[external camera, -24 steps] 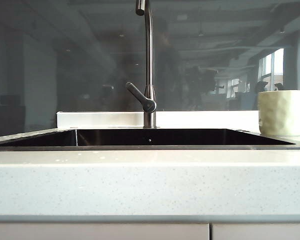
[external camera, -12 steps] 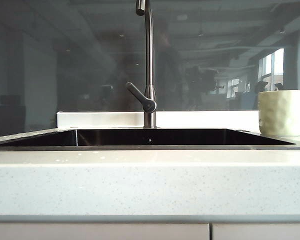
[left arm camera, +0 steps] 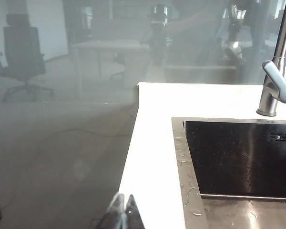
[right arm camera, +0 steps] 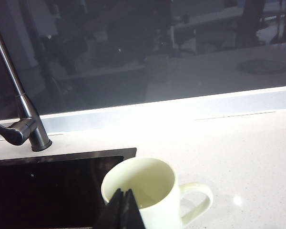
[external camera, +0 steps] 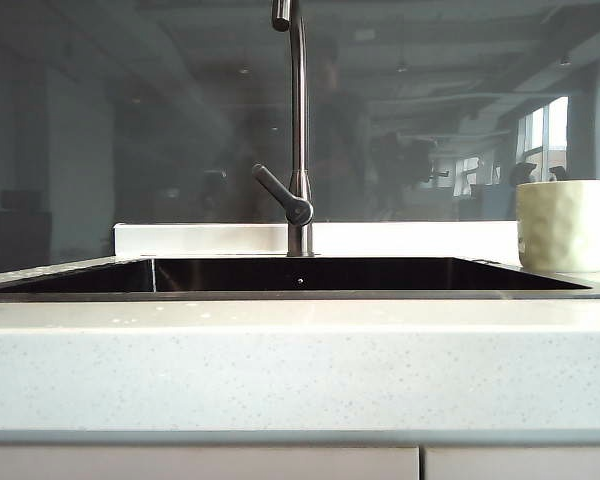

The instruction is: Pick up the mug next to the sink, go to the faucet to get some water, pour the water into the sink, and finally put the mug back to its place.

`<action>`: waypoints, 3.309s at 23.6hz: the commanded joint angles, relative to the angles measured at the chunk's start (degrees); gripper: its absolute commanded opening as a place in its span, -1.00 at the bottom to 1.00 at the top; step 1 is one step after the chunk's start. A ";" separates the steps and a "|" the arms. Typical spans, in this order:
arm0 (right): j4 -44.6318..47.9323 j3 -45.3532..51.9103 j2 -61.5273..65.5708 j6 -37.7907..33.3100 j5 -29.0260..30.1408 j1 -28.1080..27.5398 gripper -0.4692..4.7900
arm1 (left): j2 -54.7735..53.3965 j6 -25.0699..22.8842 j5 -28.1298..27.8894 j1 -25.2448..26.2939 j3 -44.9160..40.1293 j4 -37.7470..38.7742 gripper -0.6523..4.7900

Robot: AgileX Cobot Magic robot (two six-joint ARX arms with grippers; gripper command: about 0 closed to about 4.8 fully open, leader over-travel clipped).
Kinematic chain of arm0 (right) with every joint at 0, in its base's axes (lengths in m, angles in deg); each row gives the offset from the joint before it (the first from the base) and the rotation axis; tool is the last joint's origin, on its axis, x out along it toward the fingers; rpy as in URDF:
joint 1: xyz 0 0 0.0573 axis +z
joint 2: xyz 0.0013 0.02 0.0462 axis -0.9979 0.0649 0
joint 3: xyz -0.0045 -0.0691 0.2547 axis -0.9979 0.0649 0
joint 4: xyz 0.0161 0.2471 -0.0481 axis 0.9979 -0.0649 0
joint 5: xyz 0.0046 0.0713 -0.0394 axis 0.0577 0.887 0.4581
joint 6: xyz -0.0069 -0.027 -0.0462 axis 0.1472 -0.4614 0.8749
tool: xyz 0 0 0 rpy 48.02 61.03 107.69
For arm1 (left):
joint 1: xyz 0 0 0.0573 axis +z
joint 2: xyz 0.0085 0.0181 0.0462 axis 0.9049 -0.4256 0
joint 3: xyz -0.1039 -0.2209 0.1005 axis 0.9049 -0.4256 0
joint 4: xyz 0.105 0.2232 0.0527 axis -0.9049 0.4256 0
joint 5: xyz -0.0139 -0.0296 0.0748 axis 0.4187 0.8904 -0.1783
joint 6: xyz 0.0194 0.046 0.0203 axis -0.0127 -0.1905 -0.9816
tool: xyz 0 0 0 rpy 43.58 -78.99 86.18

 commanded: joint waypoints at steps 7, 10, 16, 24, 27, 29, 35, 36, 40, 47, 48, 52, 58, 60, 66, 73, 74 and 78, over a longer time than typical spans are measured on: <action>1.03 -0.22 -0.11 -0.24 -0.02 0.00 -0.86 | -0.02 0.37 0.24 0.11 0.20 -0.70 -0.77; 1.03 -0.22 -0.11 -0.24 -0.02 0.00 -0.86 | -0.04 0.37 0.24 0.11 0.17 -0.70 -0.77; 1.01 -0.22 -0.11 -0.22 -0.04 0.00 -0.86 | -0.02 0.37 0.26 0.11 0.17 -0.70 -0.77; -8.76 9.22 -19.96 4.98 -3.76 -2.51 -0.86 | -0.04 0.37 0.24 0.09 0.20 -0.63 -0.77; -8.66 15.96 -27.04 4.96 -7.58 -2.36 -0.86 | -0.04 0.37 0.26 0.09 0.20 -0.63 -0.77; -10.01 19.45 -32.30 4.98 -7.72 -2.45 -0.86 | -0.04 0.37 0.26 0.09 0.20 -0.63 -0.77; -19.08 21.00 -44.15 9.60 -7.93 -2.43 -0.86 | -0.04 0.37 0.24 0.09 0.20 -0.63 -0.77; -19.19 21.07 -44.37 10.16 -7.91 -2.43 -0.86 | -0.04 0.37 0.24 0.09 0.20 -0.63 -0.77; -18.93 22.88 -44.24 10.43 -7.78 -1.95 -0.86 | -0.04 0.37 0.26 0.09 0.20 -0.57 -0.77; -19.12 22.84 -44.24 7.23 -7.93 2.62 -0.86 | -0.04 0.37 0.24 0.09 0.20 -0.50 -0.77; -19.12 22.84 -44.24 7.26 -7.93 3.10 -0.86 | -0.04 0.37 0.24 0.09 0.20 -0.50 -0.77; -19.12 22.82 -44.24 7.26 -7.96 5.95 -0.86 | -0.04 0.37 0.24 0.09 0.20 -0.50 -0.77; -19.21 22.82 -44.24 7.26 -8.20 6.49 -0.86 | -0.04 0.37 0.24 0.09 0.20 -0.50 -0.77; -19.47 22.82 -44.24 7.26 -8.22 6.49 -0.86 | -0.04 0.37 0.24 0.09 0.20 -0.50 -0.77; -19.96 22.82 -44.24 7.26 -8.11 6.49 -0.86 | -0.04 0.37 0.24 0.09 0.20 -0.50 -0.77; -19.96 22.82 -44.24 7.26 -8.11 6.40 -0.86 | -0.04 0.37 0.24 0.09 0.20 -0.50 -0.77; -19.96 22.82 -44.24 7.26 -8.11 6.40 -0.86 | -0.04 0.37 0.24 0.09 0.20 -0.50 -0.77; -19.96 22.82 -44.24 7.26 -8.11 6.40 -0.86 | -0.04 0.37 0.24 0.09 0.20 -0.50 -0.77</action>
